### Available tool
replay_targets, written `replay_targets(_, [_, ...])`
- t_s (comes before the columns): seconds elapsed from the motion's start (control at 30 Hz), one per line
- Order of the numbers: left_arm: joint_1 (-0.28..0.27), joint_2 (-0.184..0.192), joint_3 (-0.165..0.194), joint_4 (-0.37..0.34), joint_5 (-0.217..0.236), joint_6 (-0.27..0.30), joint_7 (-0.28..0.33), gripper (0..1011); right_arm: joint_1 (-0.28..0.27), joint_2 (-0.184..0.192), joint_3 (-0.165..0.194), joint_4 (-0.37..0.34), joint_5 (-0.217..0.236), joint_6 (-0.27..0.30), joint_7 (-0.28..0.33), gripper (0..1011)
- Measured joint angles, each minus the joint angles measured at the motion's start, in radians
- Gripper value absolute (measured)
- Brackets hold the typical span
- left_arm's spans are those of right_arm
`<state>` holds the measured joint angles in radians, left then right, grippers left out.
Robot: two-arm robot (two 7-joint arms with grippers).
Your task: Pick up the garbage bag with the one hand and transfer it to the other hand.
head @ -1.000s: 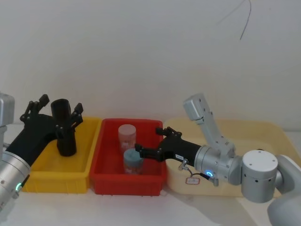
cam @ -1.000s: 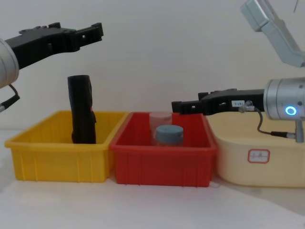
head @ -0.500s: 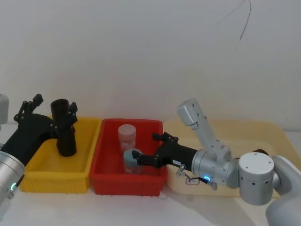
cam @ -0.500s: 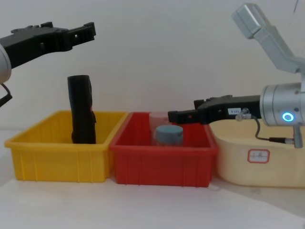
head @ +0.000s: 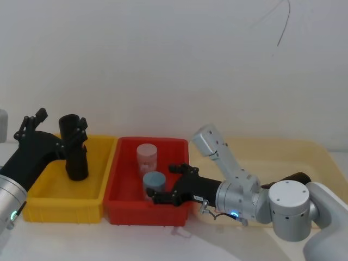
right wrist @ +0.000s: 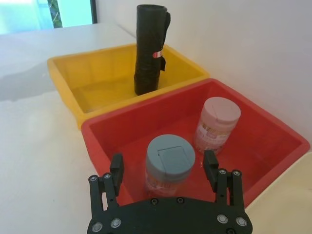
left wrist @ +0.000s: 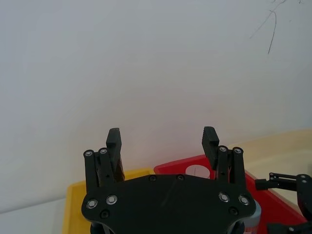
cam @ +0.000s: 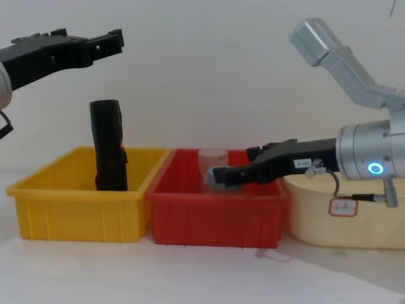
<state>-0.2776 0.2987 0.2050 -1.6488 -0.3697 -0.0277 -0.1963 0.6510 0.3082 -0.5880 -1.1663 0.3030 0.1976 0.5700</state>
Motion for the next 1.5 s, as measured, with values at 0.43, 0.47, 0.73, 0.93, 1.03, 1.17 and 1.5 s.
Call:
replay_targets(0.43, [0.001,0.001,-0.001,0.000,0.000,0.000,0.001,1000,0.024,-0.022,-0.010,0.047,-0.021,-0.014,0.013,1001])
replay_targets(0.47, [0.001,0.001,-0.001,0.000,0.000,0.000,0.001,1000,0.027,-0.024,-0.010,0.053,-0.022,-0.016,0.014,1001])
replay_targets(0.73, [0.001,0.001,-0.002,0.000,0.000,0.000,0.001,1000,0.058,-0.045,-0.013,0.113,-0.035,-0.039,0.026,1001])
replay_targets(0.93, [0.001,0.001,-0.002,0.000,0.000,0.000,0.001,1000,0.080,-0.060,-0.015,0.160,-0.045,-0.054,0.036,1001])
replay_targets(1.03, [0.001,0.001,-0.002,0.000,0.000,0.000,0.001,1000,0.090,-0.068,-0.016,0.183,-0.050,-0.060,0.040,1001])
replay_targets(1.17, [0.001,0.001,-0.002,0.000,0.000,0.000,0.001,1000,0.101,-0.076,-0.017,0.208,-0.055,-0.066,0.045,1001])
replay_targets(1.5, [0.001,0.001,-0.002,0.000,0.000,0.000,0.001,1000,0.121,-0.091,-0.021,0.251,-0.069,-0.070,0.061,825])
